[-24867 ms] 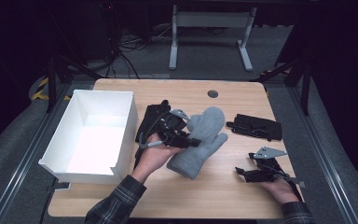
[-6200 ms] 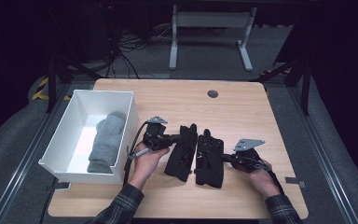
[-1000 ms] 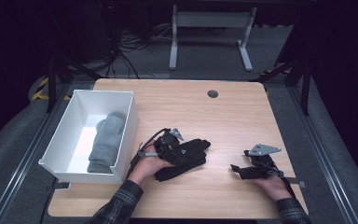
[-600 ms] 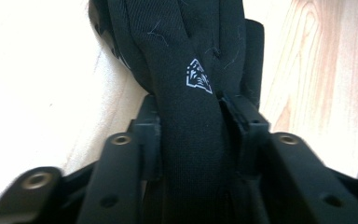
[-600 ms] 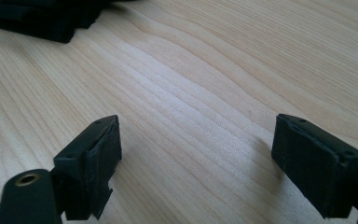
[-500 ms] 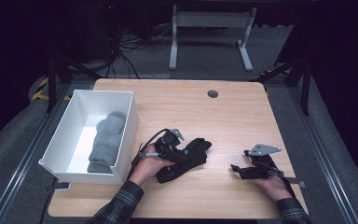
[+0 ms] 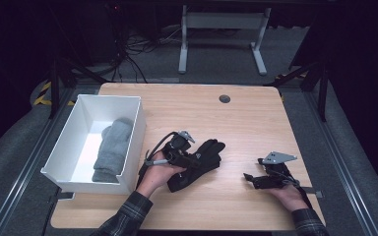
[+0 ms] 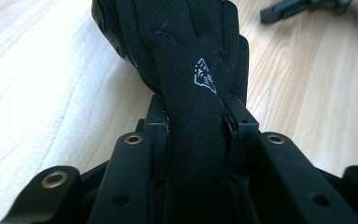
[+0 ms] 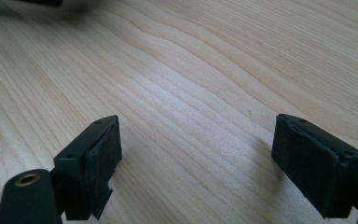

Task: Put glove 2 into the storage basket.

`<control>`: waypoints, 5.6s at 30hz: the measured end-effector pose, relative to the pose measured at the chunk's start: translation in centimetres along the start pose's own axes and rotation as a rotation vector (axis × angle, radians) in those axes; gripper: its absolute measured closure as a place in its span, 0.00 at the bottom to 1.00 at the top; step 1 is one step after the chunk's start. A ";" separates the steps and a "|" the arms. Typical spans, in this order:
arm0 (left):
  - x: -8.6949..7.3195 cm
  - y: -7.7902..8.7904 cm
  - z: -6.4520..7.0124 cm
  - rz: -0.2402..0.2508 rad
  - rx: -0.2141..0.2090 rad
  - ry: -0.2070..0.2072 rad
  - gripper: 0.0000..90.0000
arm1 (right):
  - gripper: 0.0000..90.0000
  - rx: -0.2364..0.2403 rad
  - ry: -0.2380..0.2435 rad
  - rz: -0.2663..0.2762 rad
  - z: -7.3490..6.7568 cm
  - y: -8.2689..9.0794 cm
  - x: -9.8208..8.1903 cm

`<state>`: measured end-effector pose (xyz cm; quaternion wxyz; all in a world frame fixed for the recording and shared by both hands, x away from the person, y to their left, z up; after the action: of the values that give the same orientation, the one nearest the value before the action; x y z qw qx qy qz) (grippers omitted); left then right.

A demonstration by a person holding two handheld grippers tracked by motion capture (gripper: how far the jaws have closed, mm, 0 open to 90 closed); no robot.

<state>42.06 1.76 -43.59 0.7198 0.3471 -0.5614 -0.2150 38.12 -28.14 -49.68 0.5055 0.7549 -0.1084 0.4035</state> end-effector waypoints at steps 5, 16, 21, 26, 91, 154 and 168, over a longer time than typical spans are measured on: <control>1.5 2.0 0.4 0.016 0.026 0.014 0.77 | 0.18 0.001 0.000 0.000 0.0 0.0 0.0; 3.3 5.5 0.6 0.045 0.059 0.035 0.77 | 0.18 0.001 0.000 0.000 0.0 0.0 0.0; 3.8 7.2 0.4 0.054 0.075 0.042 0.77 | 0.18 0.001 0.000 0.000 0.0 0.0 0.0; 4.1 8.8 0.2 0.075 0.075 0.050 0.77 | 0.18 0.001 0.000 0.000 0.0 0.0 0.0; -12.1 17.9 -9.4 0.024 0.430 0.497 0.76 | 0.18 -0.003 -0.004 0.001 0.0 0.0 0.0; 1.7 6.6 -0.2 0.149 0.205 0.047 0.21 | 0.18 -0.003 -0.003 0.001 0.0 0.0 0.0; -0.3 0.5 0.9 0.105 0.179 -0.031 0.17 | 0.18 -0.002 -0.001 0.000 0.0 0.0 0.0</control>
<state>41.09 2.09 -43.27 0.6874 0.3770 -0.6067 -0.1312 38.13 -28.14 -49.69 0.5062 0.7546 -0.1089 0.4032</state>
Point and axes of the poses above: each handheld gripper's, and its own axes: y roughly backward along the jaws, x roughly out of its top, z roughly to its right, the point moved 4 cm from there along -y, roughly forward along the jaws, and after that the axes turned 15 degrees about -y, right-handed, at the moved point
